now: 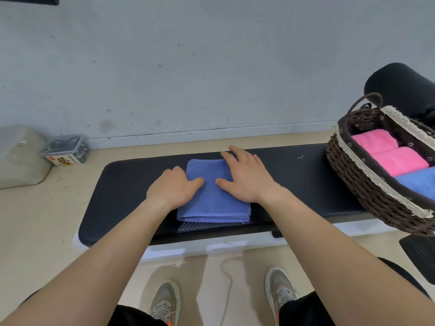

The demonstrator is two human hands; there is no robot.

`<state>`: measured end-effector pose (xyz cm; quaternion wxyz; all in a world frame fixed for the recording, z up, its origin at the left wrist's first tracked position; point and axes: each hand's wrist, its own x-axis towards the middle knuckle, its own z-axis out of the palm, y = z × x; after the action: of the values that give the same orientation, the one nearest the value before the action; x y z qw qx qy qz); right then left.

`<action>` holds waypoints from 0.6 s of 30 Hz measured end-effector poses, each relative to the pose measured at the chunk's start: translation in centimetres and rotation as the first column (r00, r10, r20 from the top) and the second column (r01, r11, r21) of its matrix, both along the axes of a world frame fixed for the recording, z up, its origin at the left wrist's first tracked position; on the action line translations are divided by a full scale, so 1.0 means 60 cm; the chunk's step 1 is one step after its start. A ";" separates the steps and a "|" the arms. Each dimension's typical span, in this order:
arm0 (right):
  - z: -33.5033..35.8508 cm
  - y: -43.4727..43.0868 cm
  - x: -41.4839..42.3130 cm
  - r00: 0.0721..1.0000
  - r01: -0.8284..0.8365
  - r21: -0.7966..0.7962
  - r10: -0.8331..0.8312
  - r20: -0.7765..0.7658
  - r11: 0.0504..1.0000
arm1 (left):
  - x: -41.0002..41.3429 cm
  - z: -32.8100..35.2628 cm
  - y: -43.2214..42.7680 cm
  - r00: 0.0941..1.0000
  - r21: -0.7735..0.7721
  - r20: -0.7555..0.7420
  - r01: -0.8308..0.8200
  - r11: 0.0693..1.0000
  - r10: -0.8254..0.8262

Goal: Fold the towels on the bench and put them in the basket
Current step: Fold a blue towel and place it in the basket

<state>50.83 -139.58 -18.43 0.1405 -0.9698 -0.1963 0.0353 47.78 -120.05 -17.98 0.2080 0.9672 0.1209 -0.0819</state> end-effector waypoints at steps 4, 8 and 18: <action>0.014 0.003 0.023 0.994 -0.010 0.066 0.017 -0.104 0.998 | -0.003 0.015 0.001 0.997 -0.232 -0.014 0.069 0.970 -0.074; 0.043 0.005 0.030 0.971 -0.030 0.293 0.098 -0.219 0.956 | -0.013 0.049 0.013 0.976 -0.520 0.047 0.205 0.829 -0.212; 0.063 -0.009 0.025 0.785 0.063 0.464 0.244 -0.570 0.884 | 0.000 0.074 0.075 0.962 -0.532 0.006 0.235 0.814 -0.275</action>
<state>52.35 -140.11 -14.62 0.4195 -0.8326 -0.1902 0.3075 47.80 -115.57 -13.53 0.4480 0.8766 -0.0296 -0.1735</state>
